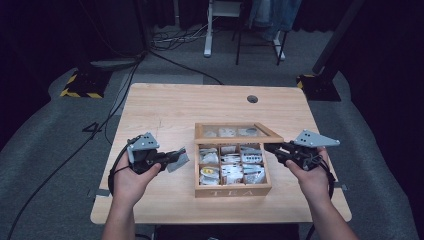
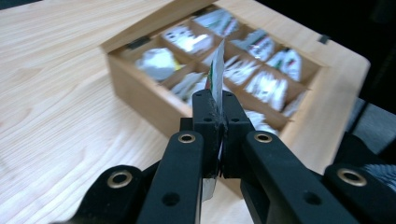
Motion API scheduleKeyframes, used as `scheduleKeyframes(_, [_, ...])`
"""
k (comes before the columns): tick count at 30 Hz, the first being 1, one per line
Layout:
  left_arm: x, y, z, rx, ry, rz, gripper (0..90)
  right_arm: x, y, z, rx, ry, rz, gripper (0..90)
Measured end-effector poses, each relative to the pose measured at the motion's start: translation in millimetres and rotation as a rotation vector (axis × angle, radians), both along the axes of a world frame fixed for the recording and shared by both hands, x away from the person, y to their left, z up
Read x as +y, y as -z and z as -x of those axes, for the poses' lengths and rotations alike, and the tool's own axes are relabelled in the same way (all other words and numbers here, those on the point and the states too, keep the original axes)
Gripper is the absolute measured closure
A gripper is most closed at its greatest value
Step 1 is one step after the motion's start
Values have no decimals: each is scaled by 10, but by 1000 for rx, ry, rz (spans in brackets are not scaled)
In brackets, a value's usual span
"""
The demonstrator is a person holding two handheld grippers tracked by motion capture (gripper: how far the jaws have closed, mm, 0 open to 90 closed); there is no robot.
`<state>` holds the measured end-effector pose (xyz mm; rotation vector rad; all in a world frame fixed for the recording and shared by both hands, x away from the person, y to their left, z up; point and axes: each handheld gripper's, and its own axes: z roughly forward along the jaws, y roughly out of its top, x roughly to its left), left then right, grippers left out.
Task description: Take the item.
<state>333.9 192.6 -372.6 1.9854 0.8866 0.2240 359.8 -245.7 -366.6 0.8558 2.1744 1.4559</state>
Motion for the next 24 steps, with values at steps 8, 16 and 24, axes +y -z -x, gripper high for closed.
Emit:
scheduleKeyframes(8, [124,173,-137,19,-77,-5,879,-2,1,0,1,-1,0,765])
scheduleKeyframes(16, [229,326,-236,41,-101,15,877,-2,5,-1,0,1,2,764])
scheduleKeyframes(24, [322,546,-355,100,-133,36,876,-3,7,2,2,1,3,764])
